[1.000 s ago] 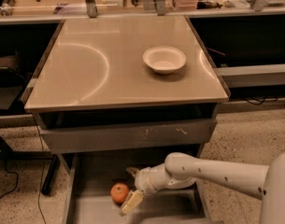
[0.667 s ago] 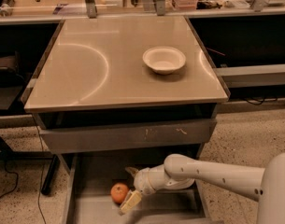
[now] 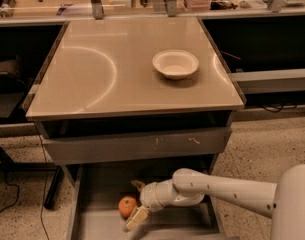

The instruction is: Pick orange from middle drawer and place on counter

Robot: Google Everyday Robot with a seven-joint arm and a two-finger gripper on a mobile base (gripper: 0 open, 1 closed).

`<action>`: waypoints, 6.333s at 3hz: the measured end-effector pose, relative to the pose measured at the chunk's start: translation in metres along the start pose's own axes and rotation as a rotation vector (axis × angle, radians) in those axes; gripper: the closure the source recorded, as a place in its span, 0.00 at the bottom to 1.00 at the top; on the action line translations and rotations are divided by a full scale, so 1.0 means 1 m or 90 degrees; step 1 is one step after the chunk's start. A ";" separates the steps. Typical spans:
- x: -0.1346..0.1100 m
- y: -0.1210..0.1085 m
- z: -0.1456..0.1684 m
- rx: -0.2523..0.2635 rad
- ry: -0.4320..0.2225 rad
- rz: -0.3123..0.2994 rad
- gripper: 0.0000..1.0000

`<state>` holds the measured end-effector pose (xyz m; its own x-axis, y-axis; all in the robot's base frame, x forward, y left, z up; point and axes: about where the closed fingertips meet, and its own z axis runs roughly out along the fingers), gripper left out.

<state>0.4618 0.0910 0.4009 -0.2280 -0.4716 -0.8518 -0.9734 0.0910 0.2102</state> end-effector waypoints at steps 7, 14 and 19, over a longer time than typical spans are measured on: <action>-0.017 0.027 0.007 -0.014 -0.034 0.008 1.00; -0.196 0.142 -0.115 -0.040 -0.084 -0.012 1.00; -0.380 0.154 -0.169 -0.037 -0.046 -0.153 1.00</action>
Offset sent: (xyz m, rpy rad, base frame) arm -0.0337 0.0164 -0.0130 0.0057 0.0199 -0.0034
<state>0.4026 0.1365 0.8379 0.0072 -0.4103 -0.9119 -0.9975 -0.0675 0.0225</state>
